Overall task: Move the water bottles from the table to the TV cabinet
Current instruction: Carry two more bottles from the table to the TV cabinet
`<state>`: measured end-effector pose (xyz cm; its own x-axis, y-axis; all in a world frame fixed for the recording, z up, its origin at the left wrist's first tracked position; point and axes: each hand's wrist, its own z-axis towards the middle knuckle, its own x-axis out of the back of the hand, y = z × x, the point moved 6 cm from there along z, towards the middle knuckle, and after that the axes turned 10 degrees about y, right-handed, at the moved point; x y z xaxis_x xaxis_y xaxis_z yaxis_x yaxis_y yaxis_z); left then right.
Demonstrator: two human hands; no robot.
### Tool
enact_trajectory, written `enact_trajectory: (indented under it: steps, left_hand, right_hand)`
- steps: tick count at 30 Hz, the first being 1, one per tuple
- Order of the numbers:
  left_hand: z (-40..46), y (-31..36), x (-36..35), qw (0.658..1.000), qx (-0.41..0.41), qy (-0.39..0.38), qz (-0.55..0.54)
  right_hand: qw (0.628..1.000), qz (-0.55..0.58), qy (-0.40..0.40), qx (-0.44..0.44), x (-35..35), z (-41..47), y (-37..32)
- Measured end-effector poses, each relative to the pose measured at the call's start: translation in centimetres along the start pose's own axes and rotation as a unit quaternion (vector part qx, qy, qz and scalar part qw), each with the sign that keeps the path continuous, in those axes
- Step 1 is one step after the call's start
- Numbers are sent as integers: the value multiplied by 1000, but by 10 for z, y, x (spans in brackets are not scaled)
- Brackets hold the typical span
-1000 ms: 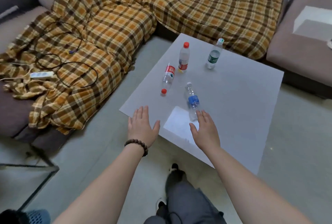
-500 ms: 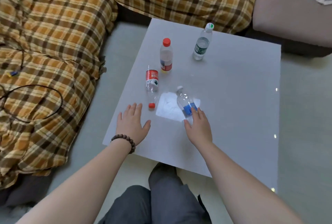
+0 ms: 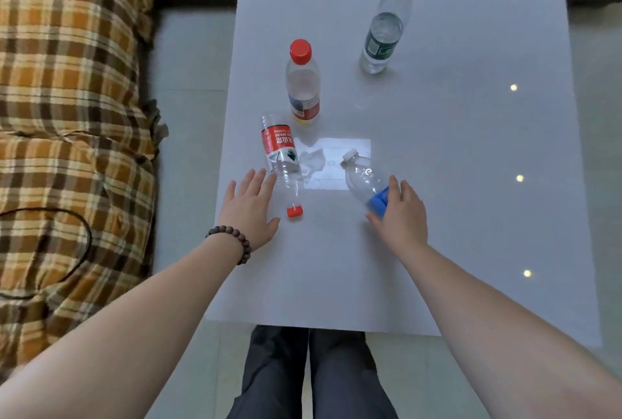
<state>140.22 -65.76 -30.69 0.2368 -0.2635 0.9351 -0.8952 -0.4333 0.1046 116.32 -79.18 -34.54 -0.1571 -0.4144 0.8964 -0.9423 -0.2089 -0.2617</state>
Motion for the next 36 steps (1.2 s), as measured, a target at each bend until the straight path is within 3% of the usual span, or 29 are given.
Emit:
enact_trajectory:
  steps: [11,16,22,26,31,36]
  left_hand:
    - [101,-6,1,970,-212,18,118]
    - [114,3,-1,952,-264,20,151]
    - [107,-10,-13,972,-215,40,92]
    - [91,-11,0,993,-113,4,-45]
    - [49,8,46,985,-19,7,-169]
    - [3,49,93,963,10,6,-268]
  right_hand:
    - [996,16,40,-78,-21,11,-10]
    - [995,29,49,-85,-23,9,-15]
    - [992,54,67,-93,-18,4,-21]
    - [986,86,92,-112,0,-8,-23]
    - [972,131,134,-143,51,-39,-24]
    - [949,188,190,-166,109,-87,-21]
